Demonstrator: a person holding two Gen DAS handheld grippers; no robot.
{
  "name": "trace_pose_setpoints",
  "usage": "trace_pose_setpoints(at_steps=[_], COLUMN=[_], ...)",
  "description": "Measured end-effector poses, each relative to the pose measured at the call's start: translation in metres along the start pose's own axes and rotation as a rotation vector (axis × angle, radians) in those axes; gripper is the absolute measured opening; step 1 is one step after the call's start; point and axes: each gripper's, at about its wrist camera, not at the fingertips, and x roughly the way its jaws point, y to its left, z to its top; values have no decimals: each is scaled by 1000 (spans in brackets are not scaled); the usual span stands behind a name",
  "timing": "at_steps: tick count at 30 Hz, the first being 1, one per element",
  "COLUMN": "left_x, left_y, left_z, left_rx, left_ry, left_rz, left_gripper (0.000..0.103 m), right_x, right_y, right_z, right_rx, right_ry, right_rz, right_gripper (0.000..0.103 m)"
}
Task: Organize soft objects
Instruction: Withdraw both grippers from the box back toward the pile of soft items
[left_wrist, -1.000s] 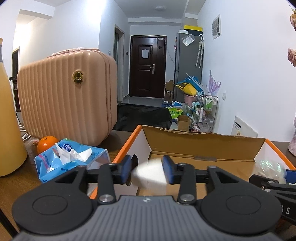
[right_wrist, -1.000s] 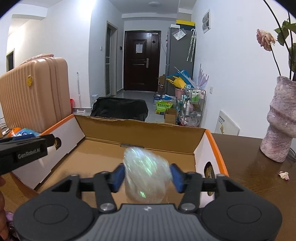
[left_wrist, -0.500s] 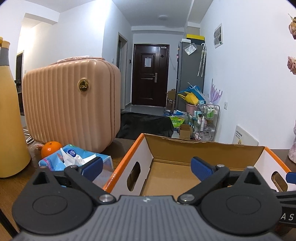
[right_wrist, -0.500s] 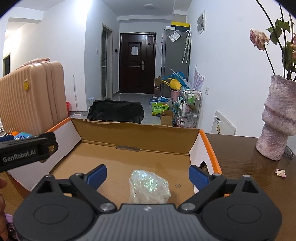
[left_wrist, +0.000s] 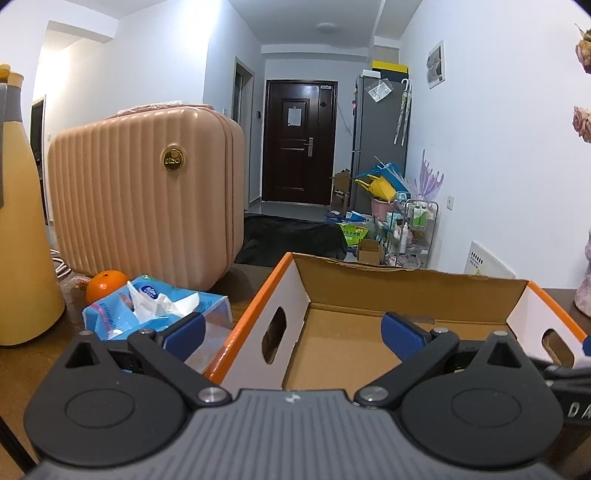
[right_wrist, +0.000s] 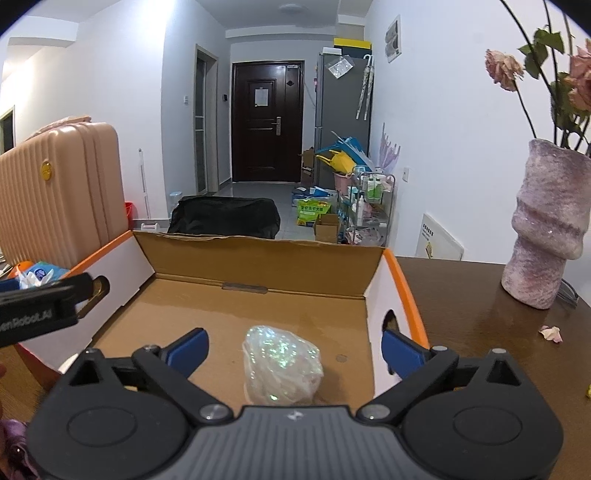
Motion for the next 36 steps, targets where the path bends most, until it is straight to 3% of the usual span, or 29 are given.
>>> trace_pose_setpoints(at_steps=[16, 27, 36], left_x=[-47, -77, -113], left_y=[26, 56, 67], left_z=[8, 3, -12], left_rx=[-35, -65, -15], left_ry=[-92, -118, -156], left_rz=[11, 51, 68], left_gripper=[103, 103, 103], right_x=[-75, -114, -142], right_y=[-6, 4, 5], right_z=[3, -21, -44], right_rx=[2, -31, -32], right_ry=[-131, -167, -182], right_rz=[68, 98, 115], right_gripper=[103, 103, 103])
